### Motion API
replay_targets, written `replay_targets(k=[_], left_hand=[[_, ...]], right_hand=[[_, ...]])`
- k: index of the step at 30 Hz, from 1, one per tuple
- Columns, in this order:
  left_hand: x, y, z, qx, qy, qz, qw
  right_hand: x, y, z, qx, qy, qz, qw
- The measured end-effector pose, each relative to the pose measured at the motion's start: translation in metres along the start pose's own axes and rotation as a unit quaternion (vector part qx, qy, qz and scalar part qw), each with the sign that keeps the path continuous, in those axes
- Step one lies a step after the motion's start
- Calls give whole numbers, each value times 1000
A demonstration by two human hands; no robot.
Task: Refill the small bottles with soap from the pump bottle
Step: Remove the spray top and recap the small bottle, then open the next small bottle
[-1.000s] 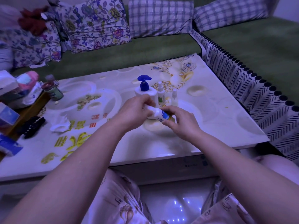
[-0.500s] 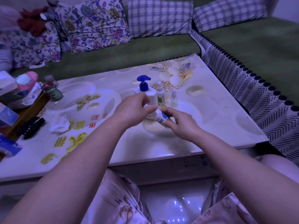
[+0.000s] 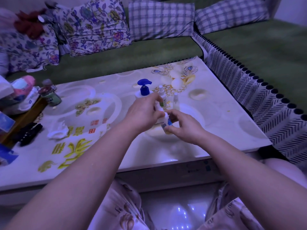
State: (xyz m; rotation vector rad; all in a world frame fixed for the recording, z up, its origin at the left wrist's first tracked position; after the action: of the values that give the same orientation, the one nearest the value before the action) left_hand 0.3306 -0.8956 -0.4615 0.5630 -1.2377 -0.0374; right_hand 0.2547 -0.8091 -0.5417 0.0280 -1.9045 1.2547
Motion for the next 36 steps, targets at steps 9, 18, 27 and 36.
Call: replay_targets(k=[9, 18, 27, 36], left_hand=[[-48, -7, 3, 50, -22, -19, 998], [-92, -24, 10, 78, -65, -7, 995], [-113, -26, 15, 88, -83, -12, 993], [-110, -28, 29, 92, -77, -11, 993]], right_hand=[[73, 72, 22, -128, 178, 122, 968], [83, 111, 67, -187, 191, 115, 957], [77, 118, 96, -179, 198, 129, 955], [68, 127, 112, -192, 183, 129, 956]])
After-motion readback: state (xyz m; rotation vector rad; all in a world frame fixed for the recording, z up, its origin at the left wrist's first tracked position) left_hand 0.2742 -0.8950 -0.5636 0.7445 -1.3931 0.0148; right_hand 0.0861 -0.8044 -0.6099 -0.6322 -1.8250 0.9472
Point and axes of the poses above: each hand's wrist, its own z-axis towards the middle knuckle, its own x-axis out of the back of the hand, y = z × x, the point moved 10 cm from there along z, towards the middle knuckle, and after that the axes turned 12 degrees about -x, right-handed, at the moved point
